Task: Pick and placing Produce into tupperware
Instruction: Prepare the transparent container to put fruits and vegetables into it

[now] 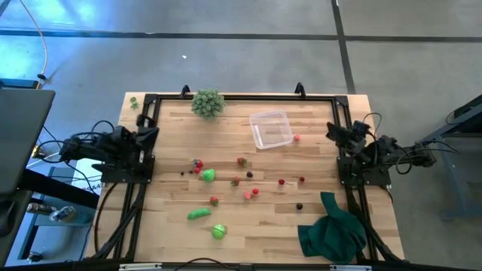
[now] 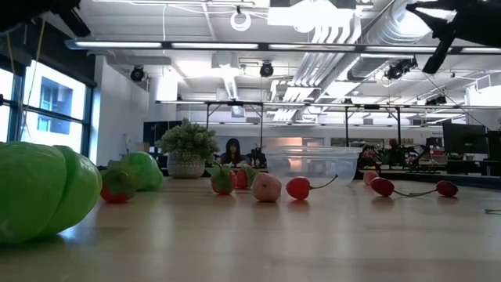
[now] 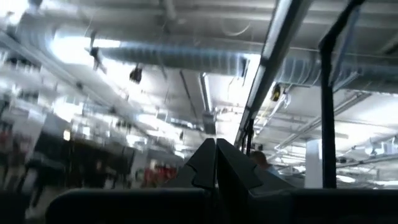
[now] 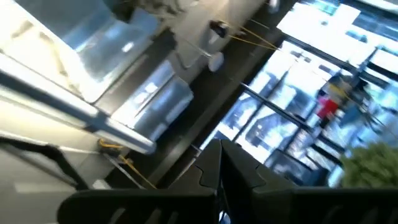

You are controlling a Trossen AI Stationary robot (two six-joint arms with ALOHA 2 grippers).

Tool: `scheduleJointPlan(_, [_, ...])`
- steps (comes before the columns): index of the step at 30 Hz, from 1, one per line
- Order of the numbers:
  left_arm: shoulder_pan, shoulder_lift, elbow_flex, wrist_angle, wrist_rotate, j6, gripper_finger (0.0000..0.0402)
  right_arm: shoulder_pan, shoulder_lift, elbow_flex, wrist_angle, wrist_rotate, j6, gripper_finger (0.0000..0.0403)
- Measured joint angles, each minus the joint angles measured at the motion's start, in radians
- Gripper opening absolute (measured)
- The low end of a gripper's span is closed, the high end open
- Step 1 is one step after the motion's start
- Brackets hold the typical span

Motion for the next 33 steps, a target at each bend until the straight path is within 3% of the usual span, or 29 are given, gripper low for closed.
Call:
scheduleJointPlan(3, [0.000,0.001,0.089,-0.106,0.012,0.107,0.0003,0.000,0.001,0.024,-0.035,-0.005,-0.036,0.0000])
scheduleJointPlan(7, [0.000,0.031,0.263,-0.460,-0.052,0.171,0.0003,-0.002,0.023,0.130,-0.261,0.020,-0.057,0.0000])
scheduleJointPlan(10, [0.000,0.088,0.387,-0.768,-0.163,0.122,0.0003,-0.029,0.081,0.257,-0.440,0.024,-0.099,0.0000])
scheduleJointPlan(14, [0.001,0.175,0.478,-1.000,-0.236,0.015,0.0003,-0.093,0.217,0.456,-0.729,0.053,-0.124,0.0000])
scheduleJointPlan(18, [0.001,0.260,0.485,-1.057,-0.235,-0.034,0.0003,-0.193,0.413,0.634,-0.954,0.038,-0.123,0.0000])
scheduleJointPlan(24, [0.035,0.378,0.485,-1.109,-0.217,-0.079,0.0003,-0.426,0.765,0.859,-1.159,-0.189,-0.116,0.0000])
scheduleJointPlan(29, [0.190,0.455,0.485,-1.108,-0.027,-0.083,0.0003,-0.616,1.054,1.042,-1.330,-0.408,-0.182,0.0000])
scheduleJointPlan(33, [0.360,0.520,0.485,-1.107,0.139,-0.071,0.0003,-0.662,1.257,1.150,-1.370,-0.503,-0.254,0.0000])
